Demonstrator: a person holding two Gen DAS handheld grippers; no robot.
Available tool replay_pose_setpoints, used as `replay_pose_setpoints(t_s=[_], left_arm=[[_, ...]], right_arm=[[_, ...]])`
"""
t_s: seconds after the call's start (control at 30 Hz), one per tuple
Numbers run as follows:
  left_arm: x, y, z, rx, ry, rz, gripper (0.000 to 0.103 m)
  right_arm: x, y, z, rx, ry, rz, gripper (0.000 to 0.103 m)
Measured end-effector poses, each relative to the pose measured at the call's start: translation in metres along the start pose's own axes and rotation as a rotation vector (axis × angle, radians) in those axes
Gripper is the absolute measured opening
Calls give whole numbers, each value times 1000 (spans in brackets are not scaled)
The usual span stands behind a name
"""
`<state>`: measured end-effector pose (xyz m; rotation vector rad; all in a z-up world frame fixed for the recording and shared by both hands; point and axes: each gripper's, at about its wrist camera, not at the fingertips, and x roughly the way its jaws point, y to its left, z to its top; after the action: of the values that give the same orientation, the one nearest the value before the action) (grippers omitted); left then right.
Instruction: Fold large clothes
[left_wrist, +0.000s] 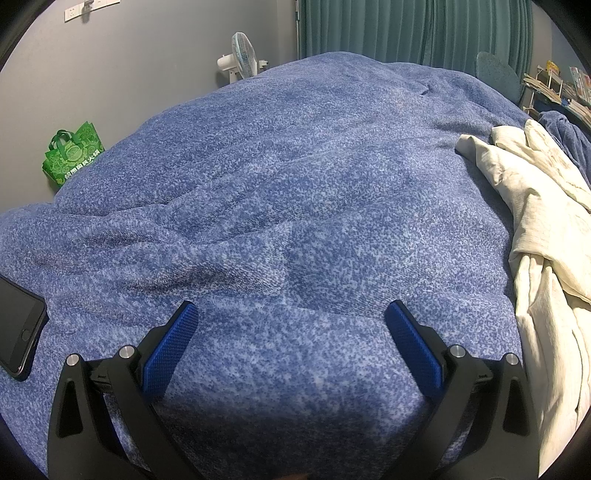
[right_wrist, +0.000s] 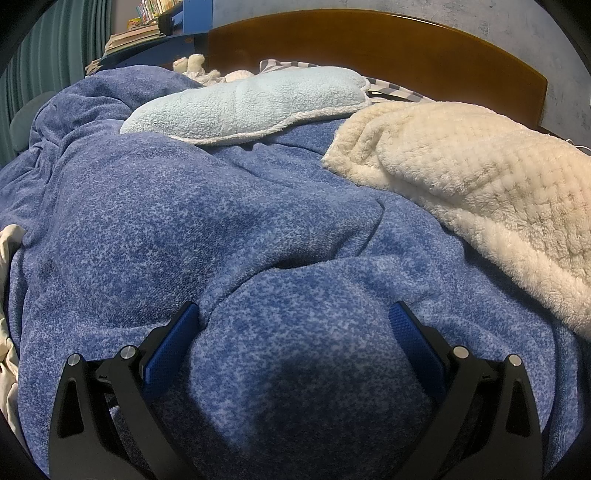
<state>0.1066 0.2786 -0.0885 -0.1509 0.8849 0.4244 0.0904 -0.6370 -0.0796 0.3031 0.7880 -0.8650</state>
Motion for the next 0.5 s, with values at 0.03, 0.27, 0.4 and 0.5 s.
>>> replay_pose_setpoints(t_s=[0.03, 0.27, 0.4, 0.5], left_arm=[[0, 0, 0, 0, 0, 0, 97], [-1, 1, 1, -5, -2, -7, 97], [-2, 1, 1, -4, -1, -7, 97], [-1, 2, 1, -4, -1, -7, 97]], right_arm=[[0, 0, 0, 0, 0, 0, 97], [0, 0, 0, 0, 0, 0, 97], [0, 0, 0, 0, 0, 0, 97], [0, 0, 0, 0, 0, 0, 97]])
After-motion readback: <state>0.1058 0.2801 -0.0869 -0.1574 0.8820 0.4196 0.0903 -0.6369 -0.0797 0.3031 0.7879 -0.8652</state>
